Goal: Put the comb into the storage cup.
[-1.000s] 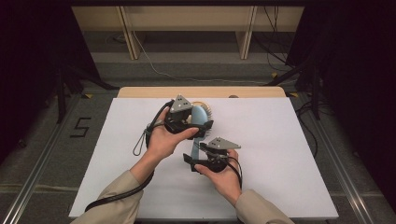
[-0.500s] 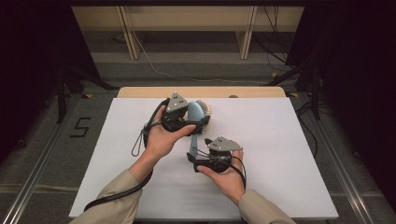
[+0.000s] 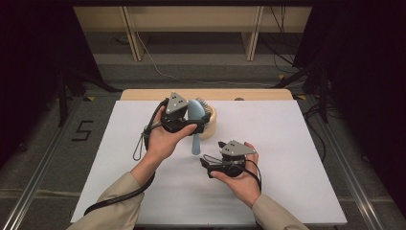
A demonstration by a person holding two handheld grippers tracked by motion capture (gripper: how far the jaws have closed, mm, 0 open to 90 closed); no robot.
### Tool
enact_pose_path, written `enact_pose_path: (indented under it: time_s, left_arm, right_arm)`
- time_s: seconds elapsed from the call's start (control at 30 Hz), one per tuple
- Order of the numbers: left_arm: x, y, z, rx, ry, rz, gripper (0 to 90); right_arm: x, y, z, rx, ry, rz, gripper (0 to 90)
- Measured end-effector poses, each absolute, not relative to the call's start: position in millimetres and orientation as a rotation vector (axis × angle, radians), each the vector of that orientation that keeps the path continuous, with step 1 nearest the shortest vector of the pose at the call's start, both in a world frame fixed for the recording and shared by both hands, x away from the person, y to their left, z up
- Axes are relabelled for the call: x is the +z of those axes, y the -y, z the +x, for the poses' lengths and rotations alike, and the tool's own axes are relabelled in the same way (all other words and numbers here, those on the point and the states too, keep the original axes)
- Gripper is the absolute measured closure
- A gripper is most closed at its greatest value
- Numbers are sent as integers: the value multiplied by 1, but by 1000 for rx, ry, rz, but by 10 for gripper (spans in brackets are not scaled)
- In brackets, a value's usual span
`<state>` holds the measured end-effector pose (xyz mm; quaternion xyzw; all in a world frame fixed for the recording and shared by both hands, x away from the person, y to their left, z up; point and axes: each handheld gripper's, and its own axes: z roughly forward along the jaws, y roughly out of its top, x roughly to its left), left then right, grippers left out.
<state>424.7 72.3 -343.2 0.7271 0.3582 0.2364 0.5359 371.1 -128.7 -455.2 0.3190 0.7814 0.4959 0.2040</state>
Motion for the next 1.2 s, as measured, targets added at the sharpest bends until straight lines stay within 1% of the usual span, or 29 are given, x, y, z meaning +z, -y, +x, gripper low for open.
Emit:
enact_pose_path:
  time_s: [0.17,0.43,1.2]
  left_arm:
    - [-344,-76,427,578,-863,1731,201]
    - [-341,-78,429,591,-871,1711,201]
    - [-331,-82,434,637,-923,1652,201]
  right_arm:
    - [-454,137,372,1382,-2184,879,98]
    - [-449,154,372,1396,-2151,876,98]
    - [-449,186,367,1382,-2127,891,98]
